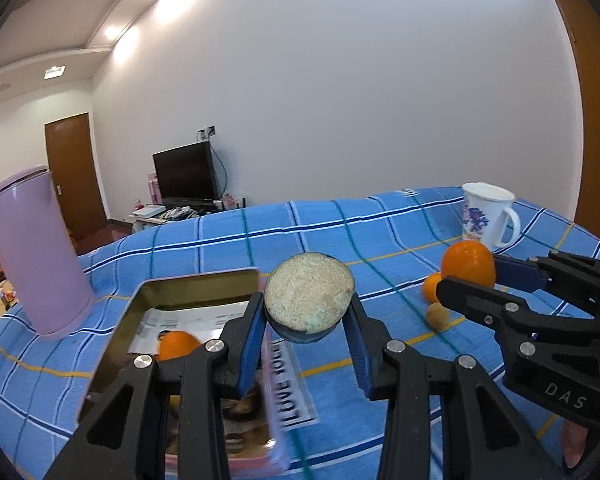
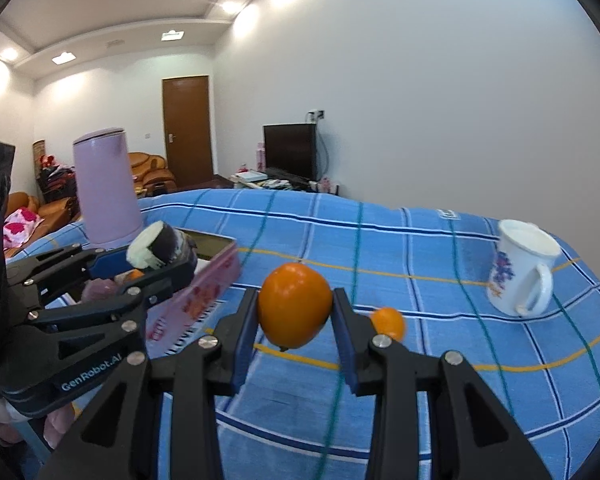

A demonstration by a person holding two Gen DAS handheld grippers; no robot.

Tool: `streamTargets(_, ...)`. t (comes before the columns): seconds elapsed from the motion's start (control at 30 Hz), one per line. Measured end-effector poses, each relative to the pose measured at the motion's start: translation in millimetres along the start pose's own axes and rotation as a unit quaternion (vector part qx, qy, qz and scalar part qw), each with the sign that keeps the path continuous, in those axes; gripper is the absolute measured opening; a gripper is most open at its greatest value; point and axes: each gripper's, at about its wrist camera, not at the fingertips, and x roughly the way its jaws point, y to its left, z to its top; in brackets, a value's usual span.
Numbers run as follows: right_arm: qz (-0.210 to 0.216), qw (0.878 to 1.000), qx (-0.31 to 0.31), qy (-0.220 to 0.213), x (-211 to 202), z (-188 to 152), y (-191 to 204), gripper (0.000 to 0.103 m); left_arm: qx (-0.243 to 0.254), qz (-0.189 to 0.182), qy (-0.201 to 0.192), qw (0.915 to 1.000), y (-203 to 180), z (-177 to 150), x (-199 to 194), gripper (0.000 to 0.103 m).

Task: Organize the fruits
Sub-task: 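Lift the stalk piece and orange and carry both over the pink tin, then open both tools to drop the stalk piece and orange into the tin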

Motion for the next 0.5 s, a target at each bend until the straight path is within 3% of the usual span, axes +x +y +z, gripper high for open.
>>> streamTargets(0.5,0.039,0.999,-0.027,0.011,17.8,8.9,43.4,0.039,-0.029,0.033,0.004,0.999,47.8,-1.1,-10.6,0.041)
